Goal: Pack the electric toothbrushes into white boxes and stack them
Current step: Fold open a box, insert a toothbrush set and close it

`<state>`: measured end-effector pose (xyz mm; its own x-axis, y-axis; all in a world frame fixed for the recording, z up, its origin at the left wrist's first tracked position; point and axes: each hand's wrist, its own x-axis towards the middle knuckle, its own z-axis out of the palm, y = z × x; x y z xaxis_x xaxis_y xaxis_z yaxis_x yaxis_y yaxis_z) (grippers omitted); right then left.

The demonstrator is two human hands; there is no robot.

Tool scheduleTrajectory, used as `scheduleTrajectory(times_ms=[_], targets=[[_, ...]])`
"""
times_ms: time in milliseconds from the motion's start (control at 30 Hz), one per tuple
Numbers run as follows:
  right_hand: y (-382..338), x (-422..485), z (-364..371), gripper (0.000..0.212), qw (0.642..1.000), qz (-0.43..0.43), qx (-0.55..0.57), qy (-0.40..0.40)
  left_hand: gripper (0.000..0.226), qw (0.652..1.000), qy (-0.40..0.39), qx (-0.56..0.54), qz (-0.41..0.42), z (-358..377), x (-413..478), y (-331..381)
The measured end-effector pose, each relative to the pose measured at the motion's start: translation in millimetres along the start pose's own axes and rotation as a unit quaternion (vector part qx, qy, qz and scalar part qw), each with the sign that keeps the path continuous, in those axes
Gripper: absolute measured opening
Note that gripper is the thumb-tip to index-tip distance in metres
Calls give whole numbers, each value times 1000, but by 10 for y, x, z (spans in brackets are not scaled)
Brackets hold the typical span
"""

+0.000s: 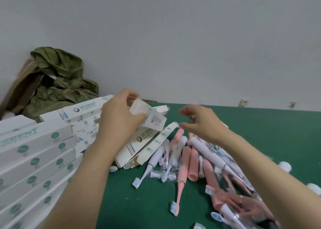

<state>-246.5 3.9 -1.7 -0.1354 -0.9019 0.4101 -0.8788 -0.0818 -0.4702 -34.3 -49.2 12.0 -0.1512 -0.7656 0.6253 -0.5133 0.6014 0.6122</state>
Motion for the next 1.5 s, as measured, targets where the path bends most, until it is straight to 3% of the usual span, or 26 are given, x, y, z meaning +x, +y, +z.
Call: scheduleTrajectory(times_ms=[67,133,233,300,400,500,667,733,800,833,900,1000,1100,1200,1267,1400,1500], targets=[[-347,-134,5,65,995,-82,54,19,40,992,28,-115,50,-218,-19,228],[-670,-212,27,75,987,-140,76,35,35,979,52,-176,86,-316,-75,405],[-953,-256,84,52,979,-138,131,78,34,972,60,-193,121,-347,-141,545],[-969,-304,123,44,964,-114,221,92,41,966,-16,-219,134,-389,-159,542],[-888,-399,206,49,929,-97,347,84,46,948,-146,-228,169,-435,-148,487],[-864,-428,268,53,916,-97,383,71,34,933,-172,-267,167,-393,-134,456],[-756,-422,133,67,945,-73,317,17,22,946,-67,-277,152,-198,-190,506],[-737,-425,4,57,945,-60,319,30,21,955,-27,-248,161,-145,-221,544],[-759,-427,-92,28,916,-44,394,65,20,962,3,-214,169,-101,-254,563],[-793,-425,-113,24,893,-24,445,65,20,966,19,-194,171,-75,-264,568],[-845,-425,-74,36,865,13,499,59,24,972,52,-160,167,-12,-281,566],[-920,-443,66,38,877,27,468,104,23,978,62,-129,149,78,-293,565],[-915,-440,137,36,874,52,459,150,26,982,2,-107,156,91,-283,518],[-842,-414,130,36,861,76,474,168,59,979,-91,-71,166,74,-262,431],[-816,-410,115,33,864,56,466,182,71,983,-87,-53,154,76,-237,389],[-778,-434,154,33,907,-10,362,213,54,983,-49,-95,149,69,-217,400],[-752,-436,130,32,918,-32,316,238,52,982,-29,-102,156,57,-215,424]])
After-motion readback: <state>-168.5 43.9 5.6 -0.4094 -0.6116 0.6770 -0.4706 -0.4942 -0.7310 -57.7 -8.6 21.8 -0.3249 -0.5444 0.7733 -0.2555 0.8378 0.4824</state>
